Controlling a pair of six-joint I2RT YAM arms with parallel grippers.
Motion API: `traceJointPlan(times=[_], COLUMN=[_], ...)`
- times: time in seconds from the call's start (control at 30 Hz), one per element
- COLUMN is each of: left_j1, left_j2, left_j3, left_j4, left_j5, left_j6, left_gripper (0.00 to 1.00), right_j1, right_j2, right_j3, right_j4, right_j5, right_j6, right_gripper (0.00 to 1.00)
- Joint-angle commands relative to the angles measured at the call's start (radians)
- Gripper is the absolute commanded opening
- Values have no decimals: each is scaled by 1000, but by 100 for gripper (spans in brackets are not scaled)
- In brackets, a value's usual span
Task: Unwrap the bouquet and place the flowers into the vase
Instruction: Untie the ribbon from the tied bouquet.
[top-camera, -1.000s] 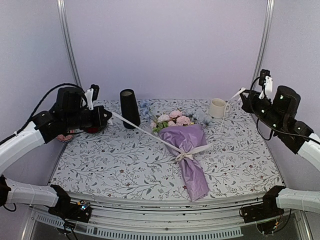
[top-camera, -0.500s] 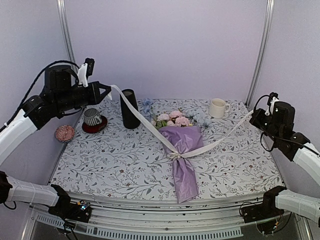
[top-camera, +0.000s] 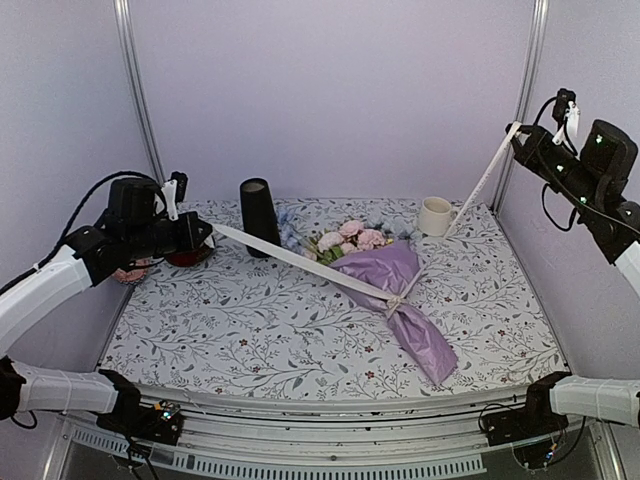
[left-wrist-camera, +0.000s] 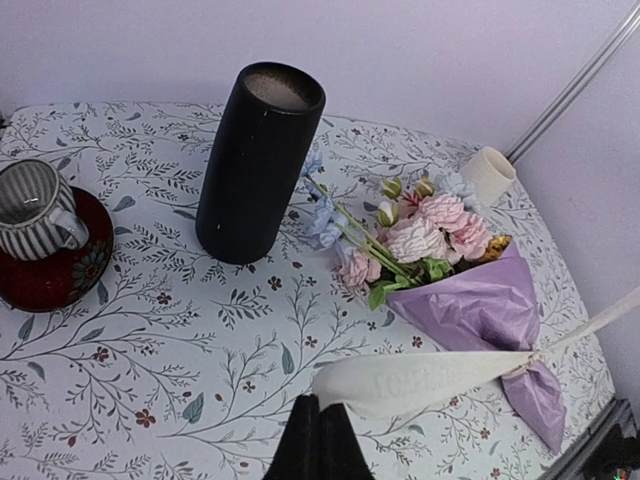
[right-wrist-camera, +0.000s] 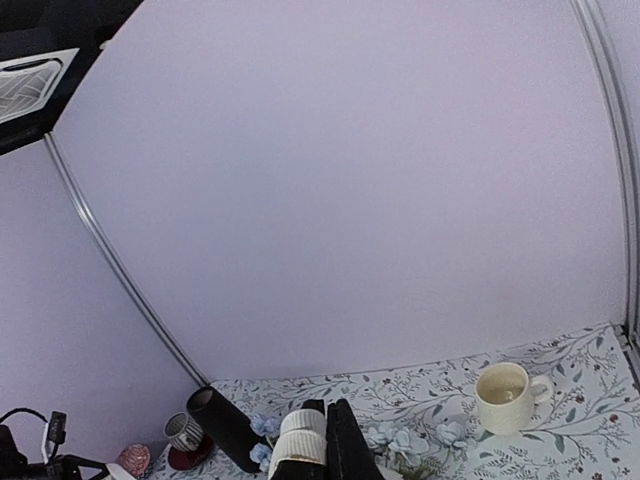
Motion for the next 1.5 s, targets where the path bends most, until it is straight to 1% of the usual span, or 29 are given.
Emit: traceJointPlan(times=[0.0, 0.1, 0.27, 0.4, 0.53, 0.67, 0.77, 0.83, 0.9, 1.1, 1.33, 1.4, 1.47], left_j1=[28, 32, 36, 52, 103, 175, 236, 283, 328, 421, 434, 434, 434], left_j2=[-18, -14, -13, -23, -15, -8, -13, -27, -46, -91, -63, -68, -77], left_j3=[1, 3, 4, 8, 9, -1, -3, -11, -26, -61, -78, -98, -121], left_j4=[43, 47, 48, 36, 16, 12, -11, -21, -21, 3, 27, 43, 51], left_j5=[22, 33, 37, 20, 27, 65, 46, 35, 34, 75, 161, 167, 146], left_j6=[-8, -8, -8, 5, 28, 44, 39, 29, 12, -8, -5, -12, -25], left_gripper=[0, 0, 0, 0, 0, 0, 0, 0, 0, 0, 0, 0, 0], right_j1=[-1, -2, -1, -4, -46, -155, -320, -439, -508, -517, -516, -517, -517], right_j2=[39, 55, 47, 42, 40, 25, -6, -38, -61, -47, -19, -12, -2], right_j3=[94, 127, 122, 50, -41, -94, -125, -162, -202, -263, -273, -278, -282], right_j4=[35, 40, 23, -22, -43, -62, -87, -85, -68, -36, -50, -61, -99], right_j5=[-148, -187, -141, -47, -25, -11, -19, -51, -87, -139, -99, -90, -41], right_j6=[-12, -1, -17, -39, -23, 36, 122, 184, 237, 277, 277, 276, 292], right_gripper=[2, 2, 2, 2, 2, 1, 1, 1, 1, 1, 2, 3, 6])
